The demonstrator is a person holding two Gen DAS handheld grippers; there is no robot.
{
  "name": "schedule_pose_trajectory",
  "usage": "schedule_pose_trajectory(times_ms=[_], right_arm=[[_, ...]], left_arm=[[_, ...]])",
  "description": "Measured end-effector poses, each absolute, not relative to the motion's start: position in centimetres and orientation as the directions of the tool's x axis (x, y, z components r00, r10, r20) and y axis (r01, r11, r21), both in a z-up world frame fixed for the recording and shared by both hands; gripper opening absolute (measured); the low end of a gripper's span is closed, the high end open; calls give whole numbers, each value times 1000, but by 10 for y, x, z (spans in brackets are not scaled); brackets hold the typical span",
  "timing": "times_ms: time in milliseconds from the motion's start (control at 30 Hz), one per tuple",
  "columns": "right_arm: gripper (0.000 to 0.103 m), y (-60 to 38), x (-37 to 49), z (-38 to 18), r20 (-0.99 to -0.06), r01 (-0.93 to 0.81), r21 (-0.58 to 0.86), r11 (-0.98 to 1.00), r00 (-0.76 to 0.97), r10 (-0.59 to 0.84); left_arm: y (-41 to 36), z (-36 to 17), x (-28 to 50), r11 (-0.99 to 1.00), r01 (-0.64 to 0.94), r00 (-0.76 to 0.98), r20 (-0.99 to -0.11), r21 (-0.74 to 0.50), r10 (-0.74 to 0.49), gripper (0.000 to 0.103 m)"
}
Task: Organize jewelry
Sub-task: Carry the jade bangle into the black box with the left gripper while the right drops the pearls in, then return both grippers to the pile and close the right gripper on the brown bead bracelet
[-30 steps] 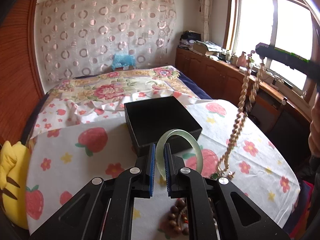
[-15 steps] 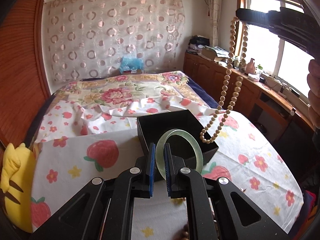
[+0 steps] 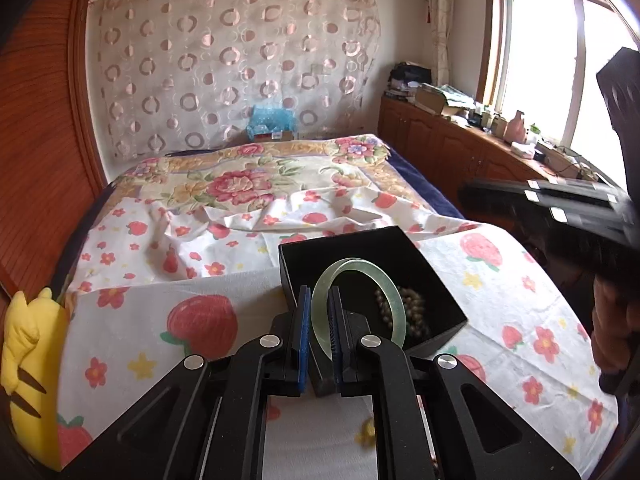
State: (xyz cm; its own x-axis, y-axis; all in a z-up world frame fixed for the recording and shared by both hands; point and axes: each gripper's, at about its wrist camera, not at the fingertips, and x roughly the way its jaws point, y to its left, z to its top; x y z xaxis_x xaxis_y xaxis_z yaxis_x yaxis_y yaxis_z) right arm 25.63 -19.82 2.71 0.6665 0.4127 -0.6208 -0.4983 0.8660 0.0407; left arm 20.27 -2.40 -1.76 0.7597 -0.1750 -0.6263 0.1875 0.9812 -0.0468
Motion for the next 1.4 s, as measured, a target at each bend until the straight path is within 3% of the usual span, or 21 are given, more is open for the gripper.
schedule_pose_trajectory(times_ms=[467, 600, 1133, 1267, 1300, 1400], right_arm=[[9, -237, 224, -15, -648, -483, 55, 874, 649, 399], [9, -245, 207, -29, -650, -482, 66, 874, 644, 404], [9, -227, 123, -61, -660, -563, 115, 818, 572, 487], [9, -214, 109, -63, -659, -585, 133, 800, 551, 512], [10, -211, 106, -64, -659, -591, 135, 795, 546, 518], [25, -199, 97, -68, -665, -609, 140, 781, 527, 530]], left_arm=[[-45, -39, 233, 980, 199, 721, -677, -7, -151, 9], [-43, -35, 213, 976, 216, 727, -666, -8, -166, 23], [-22, -43, 97, 966, 257, 729, -652, -24, -210, 38], [-7, -47, 77, 970, 240, 735, -647, -35, -205, 49], [-3, -49, 72, 972, 233, 736, -645, -41, -204, 51], [7, -53, 61, 974, 219, 737, -644, -58, -204, 59]])
